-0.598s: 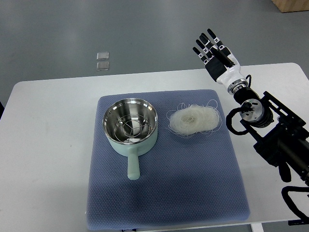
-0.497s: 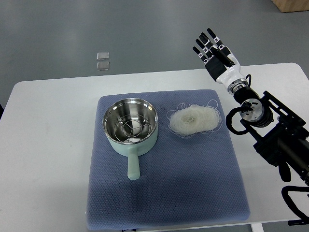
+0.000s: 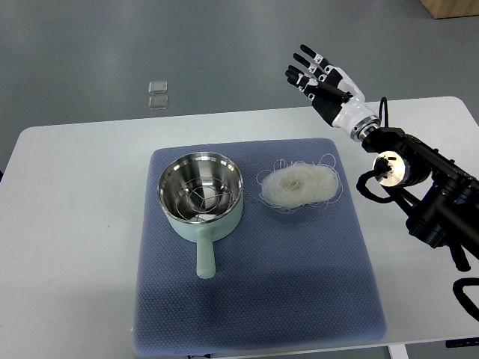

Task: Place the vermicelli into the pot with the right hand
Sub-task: 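Move the right hand over the white vermicelli bundle, then lower the right hand and close its fingers around the vermicelli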

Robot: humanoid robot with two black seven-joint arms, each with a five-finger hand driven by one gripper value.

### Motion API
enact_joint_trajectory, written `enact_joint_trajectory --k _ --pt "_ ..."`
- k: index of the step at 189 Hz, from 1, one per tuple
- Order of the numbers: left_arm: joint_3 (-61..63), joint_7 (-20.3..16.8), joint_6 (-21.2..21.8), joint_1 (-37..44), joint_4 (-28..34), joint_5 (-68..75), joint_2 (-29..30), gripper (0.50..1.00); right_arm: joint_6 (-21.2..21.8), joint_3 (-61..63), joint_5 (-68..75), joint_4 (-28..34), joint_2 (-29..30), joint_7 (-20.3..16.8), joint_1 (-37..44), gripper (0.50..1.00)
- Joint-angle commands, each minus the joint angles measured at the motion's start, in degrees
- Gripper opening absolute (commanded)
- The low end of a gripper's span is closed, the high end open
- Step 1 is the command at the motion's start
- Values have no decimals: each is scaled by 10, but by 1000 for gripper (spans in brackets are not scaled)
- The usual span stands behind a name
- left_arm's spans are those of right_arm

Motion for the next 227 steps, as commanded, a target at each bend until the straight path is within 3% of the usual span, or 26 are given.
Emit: enact_joint_trajectory --k 1,32,52,71,110,148,227 --pt "1 1 -1 1 -1 0 0 1000 42 -124 -203 13 -67 -19 72 926" --pt "2 2 -2 1 -1 1 0 1000 154 -379 -355 22 -114 -24 260 926" --pt "2 2 -2 1 -3 1 0 1000 171 -525 -357 23 -108 -32 375 928" --pt "2 2 -2 1 -9 1 0 1000 176 -547 -351 40 -102 -37 415 926" --pt "2 2 -2 1 -10 0 0 1000 193 -545 -276 65 -90 -74 410 928" --pt "2 3 -4 1 -13 1 0 1000 191 -513 -228 83 -96 -79 358 928" --pt "3 4 -6 1 -19 1 0 1000 128 -503 -246 68 -88 -87 289 926"
